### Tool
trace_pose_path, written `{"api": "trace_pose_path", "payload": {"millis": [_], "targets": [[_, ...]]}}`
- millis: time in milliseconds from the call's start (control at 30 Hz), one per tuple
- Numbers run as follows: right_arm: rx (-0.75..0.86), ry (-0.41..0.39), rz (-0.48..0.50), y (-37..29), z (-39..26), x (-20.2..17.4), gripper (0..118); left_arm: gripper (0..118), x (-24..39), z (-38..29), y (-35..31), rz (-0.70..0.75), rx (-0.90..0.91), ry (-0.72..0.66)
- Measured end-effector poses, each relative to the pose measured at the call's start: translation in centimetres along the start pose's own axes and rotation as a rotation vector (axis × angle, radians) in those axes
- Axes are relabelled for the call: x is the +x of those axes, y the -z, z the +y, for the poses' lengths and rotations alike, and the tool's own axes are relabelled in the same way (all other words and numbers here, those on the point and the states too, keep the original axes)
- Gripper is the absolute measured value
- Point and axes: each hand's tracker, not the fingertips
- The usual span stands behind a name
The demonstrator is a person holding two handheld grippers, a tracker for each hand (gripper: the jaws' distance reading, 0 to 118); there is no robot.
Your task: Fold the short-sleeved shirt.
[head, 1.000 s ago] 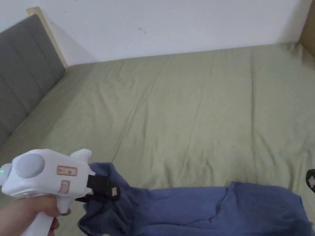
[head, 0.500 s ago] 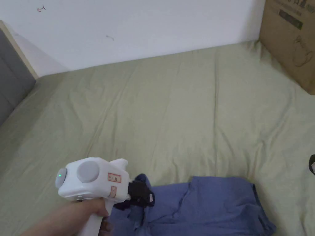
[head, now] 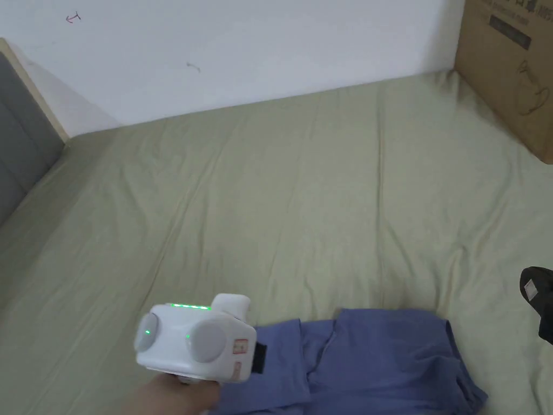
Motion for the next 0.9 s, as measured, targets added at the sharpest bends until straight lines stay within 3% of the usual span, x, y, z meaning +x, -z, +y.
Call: {"api": "trace_pose_path", "payload": {"millis": [133, 233, 333, 467, 633, 733, 800, 833, 867, 900], "targets": [[-0.015, -0.009, -0.018, 0.0, 0.0, -0.1, 1, 0, 2.9, -0.4, 3.2, -0.036, -0.071, 0.019], [-0.016, -0.010, -0.027, 0.0, -0.1, 0.3, 1, 0, 4.3, -0.9, 1.8, -0.133, -0.042, 0.130], [-0.029, -0.032, -0.034, 0.3, -0.1, -0.3, 1, 0, 0.9, -1.1, -1.5, -0.314, 0.027, -0.036], [-0.038, -0.047, -0.016, 1.0, -0.1, -1.4, 1, 0, -7.1, -2.8, -5.5, -0.394, 0.119, -0.131], [-0.065, -0.062, 0.015, 2.7, -0.6, -3.5, 1, 0, -19.1, -6.7, -4.7, -0.505, 0.129, -0.394], [-0.090, -0.076, 0.041, 4.1, -0.9, -5.1, 1, 3, -23.0, -8.6, -2.3, -0.588, 0.164, -0.464], [-0.098, -0.103, 0.049, 4.5, -1.0, -6.3, 1, 12, -24.4, -9.3, -0.4, -0.648, 0.169, -0.513], [-0.098, -0.108, 0.061, 4.6, -1.0, -6.7, 1, 50, -24.7, -9.6, 0.7, -0.684, 0.173, -0.519], [-0.101, -0.111, 0.068, 4.7, -0.9, -7.3, 1, 79, -25.0, -10.0, 2.0, -0.729, 0.168, -0.502], [-0.108, -0.114, 0.072, 4.9, -0.9, -7.6, 1, 96, -25.3, -10.5, 3.1, -0.789, 0.171, -0.487]]}}
